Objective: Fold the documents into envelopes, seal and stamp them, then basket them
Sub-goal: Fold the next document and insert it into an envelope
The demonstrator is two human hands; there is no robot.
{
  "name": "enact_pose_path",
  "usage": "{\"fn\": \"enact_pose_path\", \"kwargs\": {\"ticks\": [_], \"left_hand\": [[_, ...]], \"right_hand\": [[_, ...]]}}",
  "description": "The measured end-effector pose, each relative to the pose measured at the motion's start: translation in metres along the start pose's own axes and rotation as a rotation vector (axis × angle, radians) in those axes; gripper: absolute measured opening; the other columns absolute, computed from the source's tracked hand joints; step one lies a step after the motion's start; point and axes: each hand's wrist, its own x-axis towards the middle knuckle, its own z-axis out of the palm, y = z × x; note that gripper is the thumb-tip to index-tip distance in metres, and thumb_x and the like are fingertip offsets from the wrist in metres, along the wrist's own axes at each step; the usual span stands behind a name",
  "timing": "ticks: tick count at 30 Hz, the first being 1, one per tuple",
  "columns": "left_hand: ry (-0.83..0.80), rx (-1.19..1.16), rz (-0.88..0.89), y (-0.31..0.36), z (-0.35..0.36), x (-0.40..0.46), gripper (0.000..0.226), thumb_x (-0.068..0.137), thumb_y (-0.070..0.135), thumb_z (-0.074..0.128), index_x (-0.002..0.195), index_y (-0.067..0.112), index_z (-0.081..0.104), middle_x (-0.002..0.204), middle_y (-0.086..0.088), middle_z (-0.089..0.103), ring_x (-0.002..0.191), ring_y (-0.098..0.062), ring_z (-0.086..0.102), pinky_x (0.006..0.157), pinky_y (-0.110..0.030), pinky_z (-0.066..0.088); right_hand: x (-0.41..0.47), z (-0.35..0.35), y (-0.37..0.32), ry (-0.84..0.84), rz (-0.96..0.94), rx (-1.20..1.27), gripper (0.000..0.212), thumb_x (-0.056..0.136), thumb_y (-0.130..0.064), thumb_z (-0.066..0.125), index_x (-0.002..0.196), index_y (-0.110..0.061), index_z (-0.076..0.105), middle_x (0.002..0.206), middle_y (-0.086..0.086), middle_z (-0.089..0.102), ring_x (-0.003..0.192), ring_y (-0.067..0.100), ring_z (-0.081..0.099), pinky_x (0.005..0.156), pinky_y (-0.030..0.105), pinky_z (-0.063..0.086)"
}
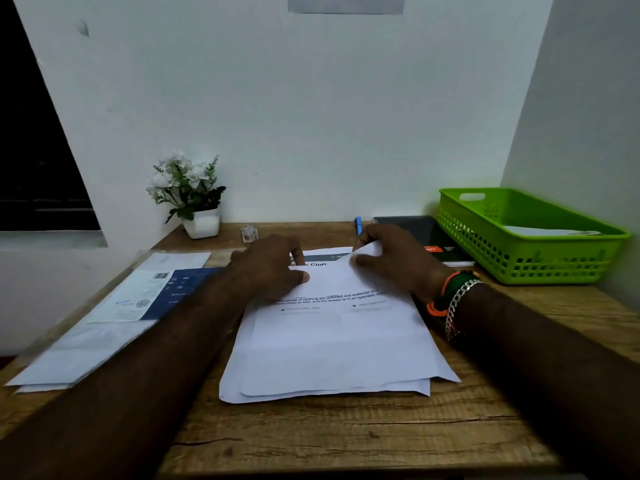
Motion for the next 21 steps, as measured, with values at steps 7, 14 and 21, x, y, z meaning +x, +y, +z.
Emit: {"fn": "enact_pose_path", "kwargs": {"ticks": [7,14,21], "left_hand": [[0.288,-0.294,0.16,0.028,0.004,-0.008,0.012,0.087,0.048,0.065,0.087,0.037,0.068,0.083,0.022,0.07,0.083,0.002,0.064,0.086,-0.04,0.054],[0.197,-0.276,0.088,0.006,-0.023,-0.001,0.019,0.082,0.046,0.077,0.076,0.029,0.071,0.073,0.014,0.071,0.079,-0.01,0.069,0.078,-0.034,0.054],[0.271,-0.325,0.007,-0.04,-0.035,-0.004,0.018,0.089,0.029,0.077,0.075,0.02,0.073,0.077,0.003,0.073,0.079,-0.02,0.069,0.078,-0.041,0.055]], "right_hand": [[-0.001,-0.003,-0.008,0.065,-0.034,0.409,0.014,0.082,-0.011,0.081,0.084,-0.007,0.069,0.081,-0.004,0.068,0.077,0.005,0.06,0.073,0.025,0.049],[-0.001,-0.004,-0.003,0.104,-0.034,0.502,0.013,0.082,-0.003,0.08,0.086,0.003,0.069,0.08,-0.001,0.068,0.073,0.003,0.059,0.068,0.015,0.046],[-0.002,-0.018,0.011,0.184,0.084,0.547,0.014,0.083,-0.006,0.08,0.077,-0.012,0.069,0.066,-0.01,0.065,0.058,0.002,0.056,0.055,0.016,0.044]]}}
